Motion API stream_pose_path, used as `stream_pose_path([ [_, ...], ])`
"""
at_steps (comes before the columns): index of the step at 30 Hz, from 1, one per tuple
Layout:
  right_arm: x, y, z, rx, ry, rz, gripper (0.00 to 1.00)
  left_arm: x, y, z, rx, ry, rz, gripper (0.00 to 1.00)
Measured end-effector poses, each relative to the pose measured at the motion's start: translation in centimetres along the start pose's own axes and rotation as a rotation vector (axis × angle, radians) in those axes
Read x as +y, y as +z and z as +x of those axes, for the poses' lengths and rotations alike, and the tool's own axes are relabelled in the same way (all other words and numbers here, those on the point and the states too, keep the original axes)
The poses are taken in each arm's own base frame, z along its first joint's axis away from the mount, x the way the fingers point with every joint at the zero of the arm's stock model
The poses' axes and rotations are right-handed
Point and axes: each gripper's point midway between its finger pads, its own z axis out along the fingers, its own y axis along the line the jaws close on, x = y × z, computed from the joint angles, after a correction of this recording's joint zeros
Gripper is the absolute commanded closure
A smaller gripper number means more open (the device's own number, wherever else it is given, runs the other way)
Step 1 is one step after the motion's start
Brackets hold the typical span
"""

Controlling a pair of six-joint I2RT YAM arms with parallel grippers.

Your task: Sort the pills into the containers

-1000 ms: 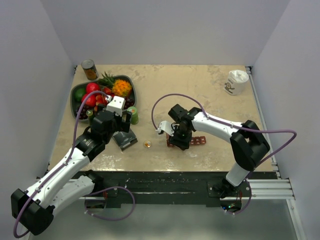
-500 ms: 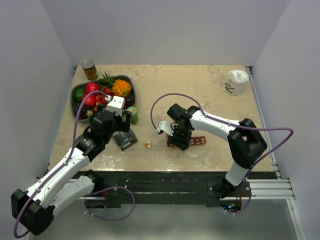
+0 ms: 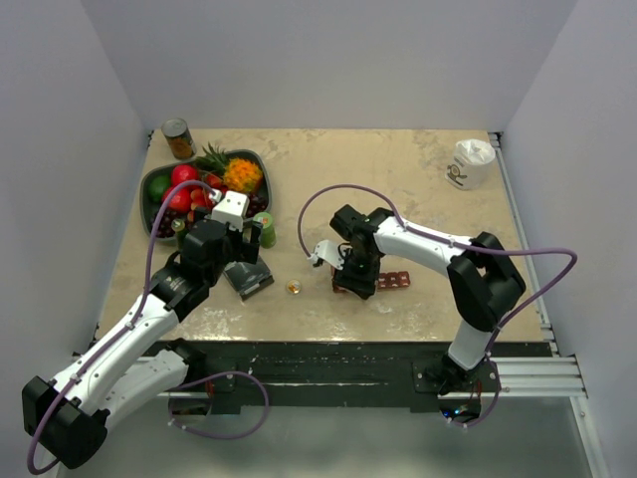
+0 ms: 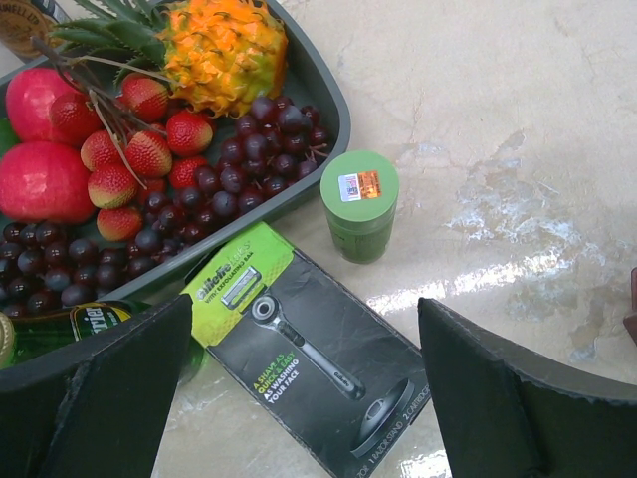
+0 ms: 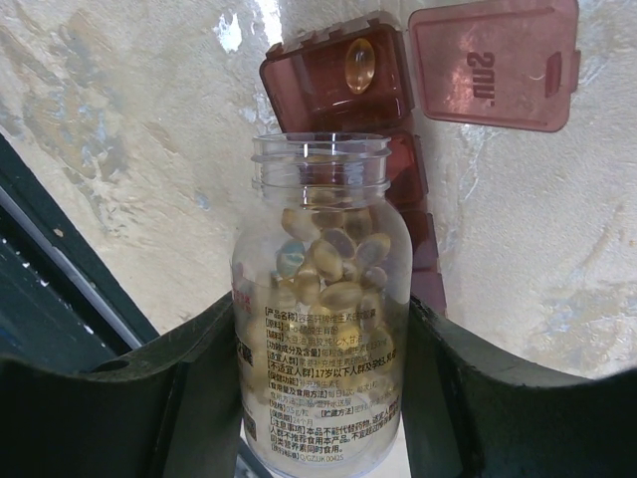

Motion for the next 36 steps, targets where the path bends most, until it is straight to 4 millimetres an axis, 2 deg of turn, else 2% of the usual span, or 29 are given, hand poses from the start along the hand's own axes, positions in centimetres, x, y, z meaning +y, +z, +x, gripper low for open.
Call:
stream_pose_path([
  [36, 0.23, 0.17, 0.09, 0.022, 0.005, -0.024, 0.99, -0.02, 0.03, 0.01, 0.001, -0.003, 0.007, 0.01],
])
